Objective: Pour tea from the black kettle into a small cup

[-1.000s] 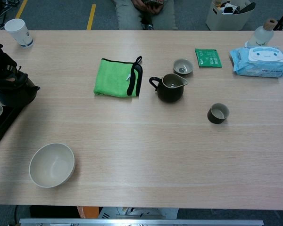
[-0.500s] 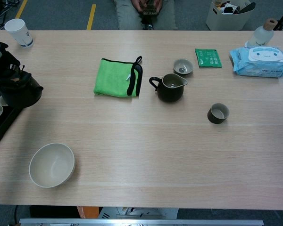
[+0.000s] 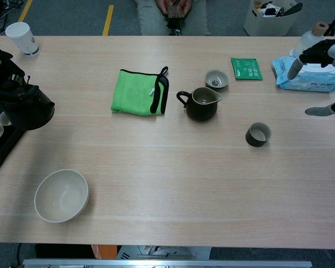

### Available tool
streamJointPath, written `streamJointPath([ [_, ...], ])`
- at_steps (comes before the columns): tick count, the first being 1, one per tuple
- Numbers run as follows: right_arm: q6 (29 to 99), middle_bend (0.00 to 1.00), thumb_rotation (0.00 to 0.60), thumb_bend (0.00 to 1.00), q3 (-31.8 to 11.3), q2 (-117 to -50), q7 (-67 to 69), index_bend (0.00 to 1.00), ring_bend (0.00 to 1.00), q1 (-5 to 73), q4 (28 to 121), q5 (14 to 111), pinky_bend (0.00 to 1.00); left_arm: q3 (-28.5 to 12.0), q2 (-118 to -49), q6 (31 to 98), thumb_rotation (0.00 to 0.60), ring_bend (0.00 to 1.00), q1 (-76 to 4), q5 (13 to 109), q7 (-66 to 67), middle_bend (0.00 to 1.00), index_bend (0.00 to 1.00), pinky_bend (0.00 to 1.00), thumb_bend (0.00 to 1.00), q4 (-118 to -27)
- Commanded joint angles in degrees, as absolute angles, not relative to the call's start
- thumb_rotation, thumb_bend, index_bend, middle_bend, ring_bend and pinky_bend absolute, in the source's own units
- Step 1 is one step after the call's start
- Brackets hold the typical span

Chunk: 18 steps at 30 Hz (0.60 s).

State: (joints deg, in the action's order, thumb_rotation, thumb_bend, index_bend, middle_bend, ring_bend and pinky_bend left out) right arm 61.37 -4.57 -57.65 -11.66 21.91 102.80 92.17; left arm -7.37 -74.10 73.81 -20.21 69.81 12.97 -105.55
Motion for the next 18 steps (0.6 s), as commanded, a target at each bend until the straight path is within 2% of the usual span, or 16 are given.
streamJointPath([
  [1,58.42,0.35,0.6,0.09,-5.88,-59.33,-15.34,0.37,0.24,24.36,104.12,88.59,0.37,-7.36,-73.8,73.55,0.594,0.96,-20.1,69.57,12.57,1.0,1.0,0.14,0.38,-106.07],
  [18,52.45,0.3,0.6,0.09,-6.77,-67.63,-33.21,0.31,0.19,31.38,102.85,75.47,0.33,-6.97,-74.28,73.96,0.592,0.96,-19.92,70.33,13.18,1.0,1.0,0.14,0.38,-108.15],
])
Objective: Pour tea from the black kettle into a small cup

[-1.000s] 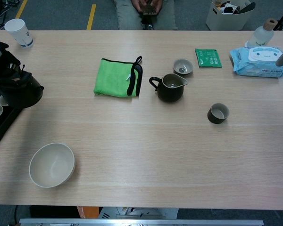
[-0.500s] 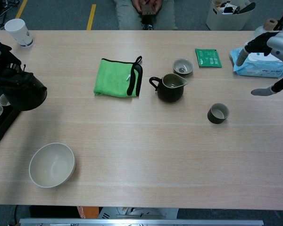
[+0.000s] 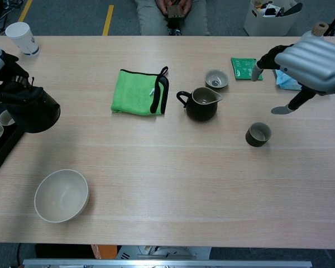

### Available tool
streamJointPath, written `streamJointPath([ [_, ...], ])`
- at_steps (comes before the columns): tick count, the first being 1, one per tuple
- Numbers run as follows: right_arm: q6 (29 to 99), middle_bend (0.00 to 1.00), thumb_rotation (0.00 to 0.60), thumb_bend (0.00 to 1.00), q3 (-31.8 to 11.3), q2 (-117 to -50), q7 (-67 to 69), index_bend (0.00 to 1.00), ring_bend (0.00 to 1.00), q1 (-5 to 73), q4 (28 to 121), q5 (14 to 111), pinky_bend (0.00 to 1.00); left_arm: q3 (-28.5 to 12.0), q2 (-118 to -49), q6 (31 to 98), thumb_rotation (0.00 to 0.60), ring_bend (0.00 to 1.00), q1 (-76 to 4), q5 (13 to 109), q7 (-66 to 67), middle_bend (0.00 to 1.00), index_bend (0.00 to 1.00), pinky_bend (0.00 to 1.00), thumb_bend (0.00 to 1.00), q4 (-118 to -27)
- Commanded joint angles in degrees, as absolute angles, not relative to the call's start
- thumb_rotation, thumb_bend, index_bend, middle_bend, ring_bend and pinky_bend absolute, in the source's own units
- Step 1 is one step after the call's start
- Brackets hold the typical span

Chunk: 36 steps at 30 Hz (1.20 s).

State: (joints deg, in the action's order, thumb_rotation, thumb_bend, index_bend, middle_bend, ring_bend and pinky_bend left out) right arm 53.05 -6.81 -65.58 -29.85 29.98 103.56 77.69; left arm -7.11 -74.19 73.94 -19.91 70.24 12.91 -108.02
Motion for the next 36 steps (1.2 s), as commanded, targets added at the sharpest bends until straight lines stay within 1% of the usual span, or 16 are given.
streamJointPath([
  [1,52.4,0.29,0.6,0.09,-6.76,-68.15,-34.01,0.31,0.19,31.67,102.78,74.68,0.33,-6.93,-74.27,73.95,0.592,0.96,-19.92,70.35,13.31,1.0,1.0,0.14,0.38,-108.21],
  [5,51.9,0.29,0.6,0.09,-6.27,-69.52,-35.86,0.3,0.18,32.68,102.86,72.18,0.33,-6.72,-73.91,74.12,0.596,0.96,-19.73,70.48,13.6,1.0,1.0,0.14,0.38,-108.71],
  [11,52.13,0.29,0.6,0.09,-3.55,-69.47,-38.73,0.3,0.18,32.67,102.01,70.78,0.33,-6.26,-73.44,74.07,0.596,0.96,-19.47,70.73,13.73,1.0,1.0,0.14,0.38,-109.1],
  [20,53.47,0.29,0.6,0.09,0.39,-68.53,-35.71,0.3,0.18,30.38,98.86,71.89,0.33,-5.73,-74.12,73.13,0.594,0.95,-19.78,70.9,14.08,1.0,1.0,0.14,0.38,-108.86],
  [28,52.93,0.29,0.6,0.09,2.17,-71.62,-35.48,0.3,0.18,29.9,94.16,71.36,0.33,-5.32,-74.45,72.83,0.589,0.95,-19.79,70.87,14.53,1.0,1.0,0.14,0.38,-108.98],
  [36,52.23,0.29,0.6,0.09,2.39,-75.8,-36.9,0.3,0.18,30.48,90.13,69.95,0.33,-5.35,-74.38,72.73,0.594,0.95,-19.66,70.64,13.98,1.0,1.0,0.14,0.38,-109.05],
])
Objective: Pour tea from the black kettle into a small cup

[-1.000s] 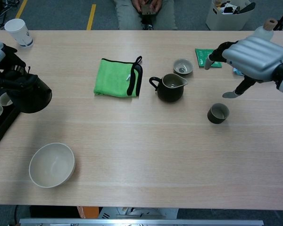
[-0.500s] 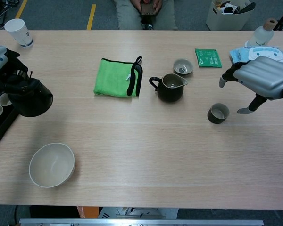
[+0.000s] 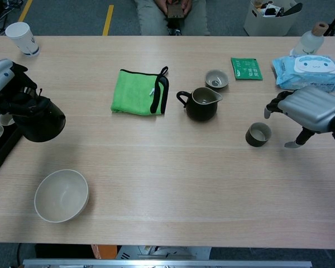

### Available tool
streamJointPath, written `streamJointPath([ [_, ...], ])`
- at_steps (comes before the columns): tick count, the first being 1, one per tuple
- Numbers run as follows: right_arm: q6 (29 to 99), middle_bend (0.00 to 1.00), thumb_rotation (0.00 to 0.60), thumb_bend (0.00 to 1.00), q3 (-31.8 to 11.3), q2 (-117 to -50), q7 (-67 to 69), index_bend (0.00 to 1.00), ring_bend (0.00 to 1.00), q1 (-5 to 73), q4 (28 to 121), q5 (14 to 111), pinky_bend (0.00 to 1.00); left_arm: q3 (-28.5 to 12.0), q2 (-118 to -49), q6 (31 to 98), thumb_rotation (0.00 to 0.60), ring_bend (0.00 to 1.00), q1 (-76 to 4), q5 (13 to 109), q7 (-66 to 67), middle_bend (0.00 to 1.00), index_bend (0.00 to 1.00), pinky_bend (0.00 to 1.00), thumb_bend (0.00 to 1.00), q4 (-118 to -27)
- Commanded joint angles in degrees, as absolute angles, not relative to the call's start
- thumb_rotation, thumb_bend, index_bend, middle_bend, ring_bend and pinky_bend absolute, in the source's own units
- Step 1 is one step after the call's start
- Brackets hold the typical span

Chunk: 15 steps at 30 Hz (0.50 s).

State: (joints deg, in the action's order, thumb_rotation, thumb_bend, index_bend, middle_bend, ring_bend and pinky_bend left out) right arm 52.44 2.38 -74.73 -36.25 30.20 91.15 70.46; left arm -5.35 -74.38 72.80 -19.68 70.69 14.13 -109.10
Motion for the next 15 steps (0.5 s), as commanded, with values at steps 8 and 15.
streamJointPath([
  [8,52.0,0.29,0.6,0.09,2.09,-78.79,-39.29,0.3,0.18,31.48,88.22,68.42,0.33,-5.29,-74.23,72.39,0.594,0.95,-19.56,70.49,13.15,1.0,1.0,0.14,0.38,-108.7],
  [15,51.55,0.29,0.6,0.09,1.7,-81.0,-41.48,0.3,0.18,32.45,86.73,65.88,0.33,-5.32,-73.96,72.24,0.594,0.95,-19.46,70.47,12.51,1.0,1.0,0.14,0.38,-108.35],
])
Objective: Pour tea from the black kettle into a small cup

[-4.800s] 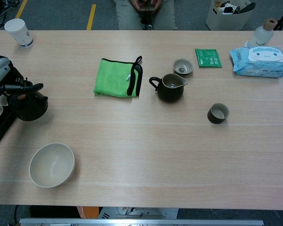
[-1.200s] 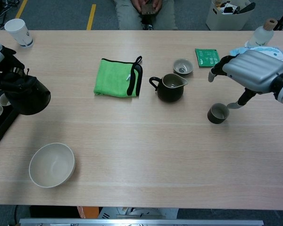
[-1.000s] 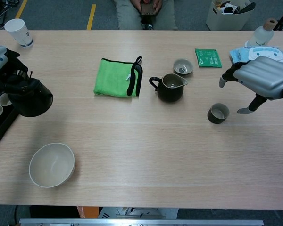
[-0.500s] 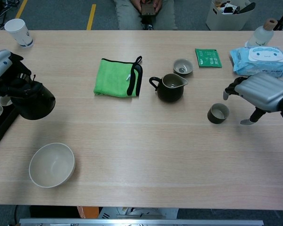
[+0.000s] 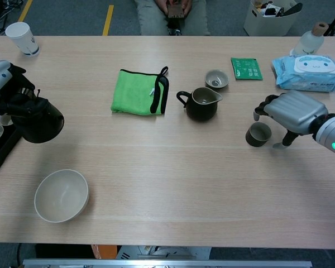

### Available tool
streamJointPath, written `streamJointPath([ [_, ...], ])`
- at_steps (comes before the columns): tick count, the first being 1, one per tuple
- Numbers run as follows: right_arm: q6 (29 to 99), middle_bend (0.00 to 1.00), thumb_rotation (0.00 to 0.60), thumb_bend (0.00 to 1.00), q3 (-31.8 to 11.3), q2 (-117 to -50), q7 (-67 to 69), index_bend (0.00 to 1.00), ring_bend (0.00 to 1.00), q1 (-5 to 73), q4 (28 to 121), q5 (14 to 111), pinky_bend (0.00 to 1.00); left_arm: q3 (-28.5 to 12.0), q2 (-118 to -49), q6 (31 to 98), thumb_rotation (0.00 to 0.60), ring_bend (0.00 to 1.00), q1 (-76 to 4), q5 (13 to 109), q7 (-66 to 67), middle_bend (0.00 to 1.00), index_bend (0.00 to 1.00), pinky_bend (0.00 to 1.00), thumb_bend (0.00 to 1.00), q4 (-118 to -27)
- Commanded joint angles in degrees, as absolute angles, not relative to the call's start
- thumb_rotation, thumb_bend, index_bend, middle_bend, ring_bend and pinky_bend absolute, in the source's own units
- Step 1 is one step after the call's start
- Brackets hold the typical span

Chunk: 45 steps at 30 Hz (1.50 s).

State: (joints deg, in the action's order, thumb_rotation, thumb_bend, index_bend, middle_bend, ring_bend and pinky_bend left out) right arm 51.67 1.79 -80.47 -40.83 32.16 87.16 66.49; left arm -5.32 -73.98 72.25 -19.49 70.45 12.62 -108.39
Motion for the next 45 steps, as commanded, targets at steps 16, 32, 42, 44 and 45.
streamJointPath([
  [16,51.59,0.29,0.6,0.23,1.82,-83.8,-45.7,0.47,0.18,34.14,85.23,60.25,0.33,-5.32,-73.73,72.32,0.596,0.95,-19.17,71.03,11.36,1.0,1.0,0.14,0.38,-107.69],
  [32,50.93,0.29,0.6,0.23,-0.86,-82.03,-45.43,0.48,0.18,38.99,97.11,60.71,0.33,-5.27,-72.75,72.73,0.6,0.95,-19.17,72.12,12.25,1.0,1.0,0.14,0.38,-109.44],
  [42,52.04,0.29,0.6,0.23,-3.58,-87.94,-53.15,0.48,0.18,45.5,100.37,52.32,0.33,-5.09,-71.97,73.34,0.6,0.95,-18.96,72.8,13.12,1.0,1.0,0.14,0.38,-111.18],
  [44,52.4,0.29,0.6,0.23,-4.06,-89.15,-54.69,0.48,0.18,46.91,100.46,50.59,0.33,-5.02,-71.78,73.42,0.599,0.95,-18.91,72.91,13.27,1.0,1.0,0.14,0.38,-111.56],
  [45,52.68,0.29,0.6,0.23,-4.36,-89.98,-55.89,0.48,0.18,47.92,100.42,49.25,0.33,-4.96,-71.67,73.42,0.599,0.95,-18.88,72.96,13.35,1.0,1.0,0.14,0.38,-111.79],
])
